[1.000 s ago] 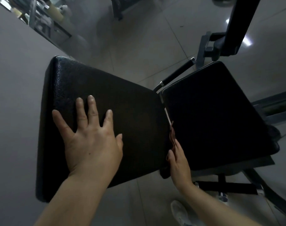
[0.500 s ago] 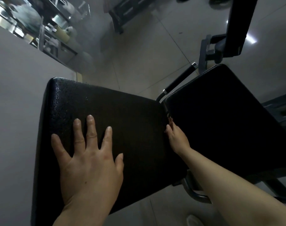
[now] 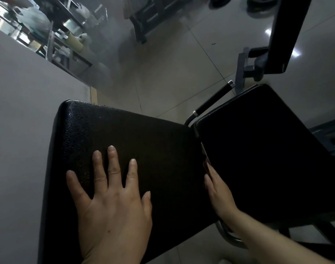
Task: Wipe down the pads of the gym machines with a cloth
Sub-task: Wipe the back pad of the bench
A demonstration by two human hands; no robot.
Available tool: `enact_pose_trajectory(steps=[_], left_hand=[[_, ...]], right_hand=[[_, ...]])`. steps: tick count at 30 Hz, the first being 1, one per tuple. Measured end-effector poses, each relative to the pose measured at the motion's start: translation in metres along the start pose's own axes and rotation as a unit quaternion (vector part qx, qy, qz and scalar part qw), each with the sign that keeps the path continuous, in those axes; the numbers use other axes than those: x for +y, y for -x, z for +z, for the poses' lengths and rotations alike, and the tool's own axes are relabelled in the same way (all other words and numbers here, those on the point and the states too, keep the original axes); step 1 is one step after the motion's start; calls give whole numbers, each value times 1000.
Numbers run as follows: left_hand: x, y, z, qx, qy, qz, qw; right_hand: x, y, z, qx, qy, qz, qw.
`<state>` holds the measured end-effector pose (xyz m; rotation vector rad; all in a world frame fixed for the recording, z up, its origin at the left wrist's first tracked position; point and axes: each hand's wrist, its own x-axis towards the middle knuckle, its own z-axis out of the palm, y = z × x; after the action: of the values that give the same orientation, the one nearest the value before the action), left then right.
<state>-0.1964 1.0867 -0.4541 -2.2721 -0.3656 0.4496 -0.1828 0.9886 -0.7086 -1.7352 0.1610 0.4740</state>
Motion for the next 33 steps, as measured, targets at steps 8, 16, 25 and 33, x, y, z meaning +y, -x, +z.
enact_pose_trajectory(steps=[8,16,25,33], left_hand=[[-27,-55,-16,-50,-20,138,989],[-53,-69,-16,181,226,219,932],[-50,-97,-42,339,394,122,845],[-7,-161,-40,66,456,80,884]], right_hand=[[-75,-125,13,-31,29,-23,999],[-174,-121,26,-75,78,-104,989],[-271,-71,51,-116,96,-296,943],[-264,-76,31,-172,-565,11,807]])
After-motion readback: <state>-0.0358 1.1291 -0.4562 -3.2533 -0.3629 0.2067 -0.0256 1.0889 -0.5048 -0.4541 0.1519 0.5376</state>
